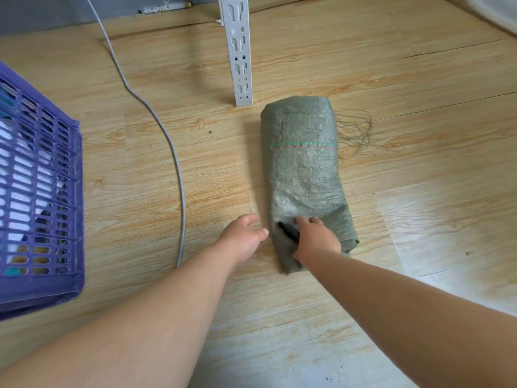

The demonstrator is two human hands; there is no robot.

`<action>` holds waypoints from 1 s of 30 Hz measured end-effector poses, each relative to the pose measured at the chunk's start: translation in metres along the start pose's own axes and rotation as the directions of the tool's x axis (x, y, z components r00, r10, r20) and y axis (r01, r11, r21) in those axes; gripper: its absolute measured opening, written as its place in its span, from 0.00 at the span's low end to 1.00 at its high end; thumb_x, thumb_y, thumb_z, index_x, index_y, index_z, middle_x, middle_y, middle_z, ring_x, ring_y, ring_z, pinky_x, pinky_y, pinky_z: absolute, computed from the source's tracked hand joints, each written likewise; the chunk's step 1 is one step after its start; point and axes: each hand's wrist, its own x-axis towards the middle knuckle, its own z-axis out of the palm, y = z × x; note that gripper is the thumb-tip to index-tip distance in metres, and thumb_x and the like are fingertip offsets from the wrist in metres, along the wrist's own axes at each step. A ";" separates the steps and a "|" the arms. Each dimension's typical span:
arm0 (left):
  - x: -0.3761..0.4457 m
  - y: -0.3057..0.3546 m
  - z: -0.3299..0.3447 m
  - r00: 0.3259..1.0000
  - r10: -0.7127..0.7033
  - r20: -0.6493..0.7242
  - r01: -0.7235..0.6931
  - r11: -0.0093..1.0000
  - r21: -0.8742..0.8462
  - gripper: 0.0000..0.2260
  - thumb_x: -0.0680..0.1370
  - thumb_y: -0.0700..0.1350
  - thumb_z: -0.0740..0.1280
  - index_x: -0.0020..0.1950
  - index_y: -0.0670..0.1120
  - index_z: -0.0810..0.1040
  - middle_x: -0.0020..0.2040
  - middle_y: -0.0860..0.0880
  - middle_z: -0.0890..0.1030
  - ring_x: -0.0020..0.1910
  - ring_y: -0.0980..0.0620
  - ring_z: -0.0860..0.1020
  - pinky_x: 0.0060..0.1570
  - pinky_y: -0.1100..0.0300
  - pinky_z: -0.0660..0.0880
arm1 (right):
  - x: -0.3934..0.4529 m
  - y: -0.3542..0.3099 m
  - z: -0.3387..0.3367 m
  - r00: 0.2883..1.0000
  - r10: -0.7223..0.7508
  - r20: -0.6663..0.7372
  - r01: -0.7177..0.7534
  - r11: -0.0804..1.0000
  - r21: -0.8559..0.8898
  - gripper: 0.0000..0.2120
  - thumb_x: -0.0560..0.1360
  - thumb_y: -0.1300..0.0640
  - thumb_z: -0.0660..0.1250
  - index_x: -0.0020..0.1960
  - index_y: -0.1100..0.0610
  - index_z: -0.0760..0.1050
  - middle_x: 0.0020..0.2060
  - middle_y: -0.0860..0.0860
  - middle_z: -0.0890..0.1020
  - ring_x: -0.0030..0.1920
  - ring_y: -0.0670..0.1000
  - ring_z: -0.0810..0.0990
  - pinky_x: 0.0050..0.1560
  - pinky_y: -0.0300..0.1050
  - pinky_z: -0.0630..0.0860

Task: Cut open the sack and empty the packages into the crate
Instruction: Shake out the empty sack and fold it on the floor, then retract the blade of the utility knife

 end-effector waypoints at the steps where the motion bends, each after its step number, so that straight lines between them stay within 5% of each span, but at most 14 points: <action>1: 0.000 0.001 -0.002 1.000 -0.009 -0.016 0.009 1.000 0.008 0.21 0.79 0.49 0.65 0.72 0.56 0.67 0.72 0.53 0.68 0.66 0.51 0.69 0.59 0.59 0.65 | 0.010 0.003 -0.005 0.999 0.005 -0.035 -0.005 1.000 0.004 0.36 0.73 0.65 0.70 0.73 0.43 0.60 0.74 0.51 0.62 0.60 0.57 0.77 0.38 0.47 0.75; 5: 0.006 0.013 -0.013 0.998 0.006 -0.060 -0.006 1.000 -0.005 0.20 0.78 0.48 0.66 0.70 0.54 0.70 0.70 0.53 0.70 0.67 0.50 0.69 0.60 0.59 0.64 | 0.046 0.014 -0.040 0.987 -0.097 -0.126 0.117 0.980 0.161 0.33 0.74 0.63 0.70 0.74 0.44 0.63 0.74 0.47 0.64 0.66 0.55 0.73 0.55 0.52 0.76; 7: 0.010 0.025 -0.021 0.996 0.036 -0.079 -0.037 0.999 -0.016 0.19 0.78 0.48 0.66 0.69 0.53 0.71 0.69 0.53 0.72 0.66 0.51 0.71 0.59 0.61 0.65 | 0.058 0.014 -0.052 0.948 -0.049 -0.314 0.140 0.951 0.276 0.23 0.76 0.60 0.68 0.69 0.51 0.69 0.67 0.50 0.73 0.59 0.56 0.77 0.51 0.53 0.76; 9: 0.015 0.036 -0.029 0.993 0.060 -0.102 -0.065 0.997 -0.042 0.18 0.78 0.46 0.66 0.69 0.52 0.72 0.67 0.53 0.74 0.64 0.51 0.72 0.60 0.62 0.67 | 0.060 0.003 -0.055 0.870 0.149 -0.469 0.045 0.925 0.378 0.13 0.77 0.61 0.64 0.61 0.55 0.70 0.60 0.55 0.75 0.48 0.58 0.78 0.41 0.50 0.71; 11: 0.018 0.044 -0.036 0.990 0.063 -0.124 -0.074 0.993 -0.089 0.17 0.79 0.45 0.65 0.68 0.50 0.73 0.65 0.52 0.75 0.61 0.52 0.74 0.64 0.58 0.70 | 0.058 -0.011 -0.046 0.887 0.183 -0.423 -0.019 0.932 0.363 0.12 0.77 0.60 0.63 0.60 0.56 0.71 0.59 0.56 0.73 0.44 0.58 0.76 0.40 0.49 0.69; 16: 0.023 0.047 -0.048 0.988 0.066 -0.138 -0.084 0.988 -0.127 0.16 0.78 0.44 0.65 0.66 0.51 0.74 0.63 0.52 0.77 0.60 0.52 0.75 0.64 0.55 0.72 | 0.077 -0.030 -0.054 0.981 -0.015 -0.192 0.063 0.968 0.244 0.25 0.75 0.66 0.60 0.70 0.51 0.69 0.63 0.56 0.72 0.56 0.59 0.77 0.54 0.50 0.74; 20: 0.023 0.040 -0.058 0.988 0.037 -0.148 -0.059 0.988 -0.142 0.13 0.78 0.45 0.65 0.63 0.54 0.76 0.62 0.51 0.77 0.61 0.50 0.75 0.64 0.51 0.72 | 0.108 -0.055 -0.095 0.973 -0.201 -0.117 0.223 0.947 0.230 0.16 0.77 0.60 0.63 0.64 0.57 0.72 0.47 0.54 0.76 0.45 0.55 0.76 0.40 0.43 0.70; 23: 0.022 0.039 -0.064 0.986 0.035 -0.164 -0.063 0.984 -0.169 0.13 0.77 0.45 0.66 0.62 0.53 0.76 0.59 0.51 0.78 0.60 0.50 0.76 0.63 0.51 0.72 | 0.113 -0.073 -0.110 0.967 -0.165 -0.191 0.219 0.926 0.308 0.15 0.77 0.58 0.63 0.64 0.56 0.72 0.44 0.54 0.77 0.43 0.55 0.77 0.38 0.45 0.71; 25: 0.021 0.040 -0.067 0.984 0.041 -0.175 -0.074 0.980 -0.183 0.14 0.78 0.45 0.65 0.63 0.52 0.76 0.60 0.51 0.78 0.60 0.50 0.76 0.63 0.51 0.73 | 0.104 -0.087 -0.107 0.974 -0.107 -0.200 0.197 0.837 0.510 0.13 0.78 0.58 0.63 0.62 0.55 0.72 0.49 0.56 0.81 0.44 0.56 0.81 0.40 0.48 0.78; 28: 0.019 0.043 -0.069 0.980 0.049 -0.195 -0.086 0.978 -0.189 0.15 0.78 0.45 0.65 0.65 0.52 0.75 0.62 0.51 0.77 0.60 0.50 0.76 0.63 0.51 0.73 | 0.082 -0.108 -0.093 0.998 -0.061 0.013 0.019 0.495 0.869 0.09 0.78 0.60 0.66 0.56 0.58 0.71 0.41 0.57 0.82 0.31 0.50 0.78 0.28 0.41 0.75; 30: 0.016 0.045 -0.067 0.981 0.046 -0.188 -0.082 0.979 -0.189 0.16 0.78 0.46 0.65 0.66 0.52 0.73 0.62 0.51 0.77 0.60 0.50 0.76 0.62 0.51 0.73 | 0.067 -0.117 -0.088 0.983 -0.123 0.139 -0.104 0.252 0.962 0.03 0.78 0.64 0.64 0.51 0.64 0.72 0.38 0.57 0.80 0.31 0.51 0.76 0.32 0.43 0.75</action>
